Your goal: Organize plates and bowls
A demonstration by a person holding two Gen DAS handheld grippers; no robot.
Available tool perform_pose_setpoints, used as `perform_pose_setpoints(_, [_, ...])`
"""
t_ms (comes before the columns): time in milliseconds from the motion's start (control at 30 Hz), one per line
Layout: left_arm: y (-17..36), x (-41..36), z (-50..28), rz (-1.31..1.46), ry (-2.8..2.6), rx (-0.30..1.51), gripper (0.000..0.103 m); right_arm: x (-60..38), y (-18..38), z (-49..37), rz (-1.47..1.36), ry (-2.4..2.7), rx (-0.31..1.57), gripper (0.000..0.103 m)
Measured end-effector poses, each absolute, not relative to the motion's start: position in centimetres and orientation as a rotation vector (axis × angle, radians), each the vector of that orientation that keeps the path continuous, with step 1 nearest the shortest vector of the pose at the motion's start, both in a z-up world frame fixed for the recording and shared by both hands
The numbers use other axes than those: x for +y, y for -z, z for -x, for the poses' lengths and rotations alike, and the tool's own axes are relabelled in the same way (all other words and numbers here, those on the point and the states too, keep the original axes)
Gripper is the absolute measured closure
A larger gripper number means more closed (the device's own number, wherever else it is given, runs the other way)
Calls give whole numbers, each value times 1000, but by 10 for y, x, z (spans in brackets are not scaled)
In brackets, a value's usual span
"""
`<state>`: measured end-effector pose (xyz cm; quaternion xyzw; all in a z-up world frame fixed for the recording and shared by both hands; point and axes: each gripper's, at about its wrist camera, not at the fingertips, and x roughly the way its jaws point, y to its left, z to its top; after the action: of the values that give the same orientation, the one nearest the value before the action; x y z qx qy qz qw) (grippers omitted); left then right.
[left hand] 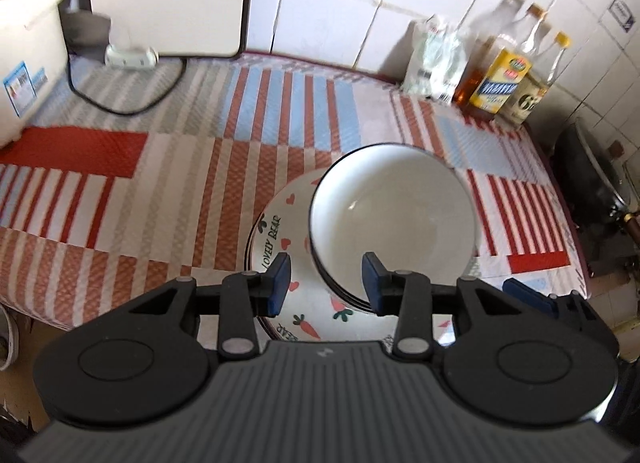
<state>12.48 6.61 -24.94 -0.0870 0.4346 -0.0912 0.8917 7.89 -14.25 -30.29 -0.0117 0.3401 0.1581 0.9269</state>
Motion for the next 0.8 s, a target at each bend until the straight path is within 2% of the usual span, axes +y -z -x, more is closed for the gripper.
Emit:
perform_pose_setpoints(267, [204, 52, -78, 127, 226, 828, 60, -172, 255, -64, -4, -311, 713, 3])
perform_pose_setpoints(533, [159, 45, -38, 81, 244, 783, 45, -199, 198, -35, -34, -246, 698, 3])
perform_pose_setpoints(800, [136, 37, -4, 61, 224, 776, 38, -218, 158, -9, -82, -171, 708, 3])
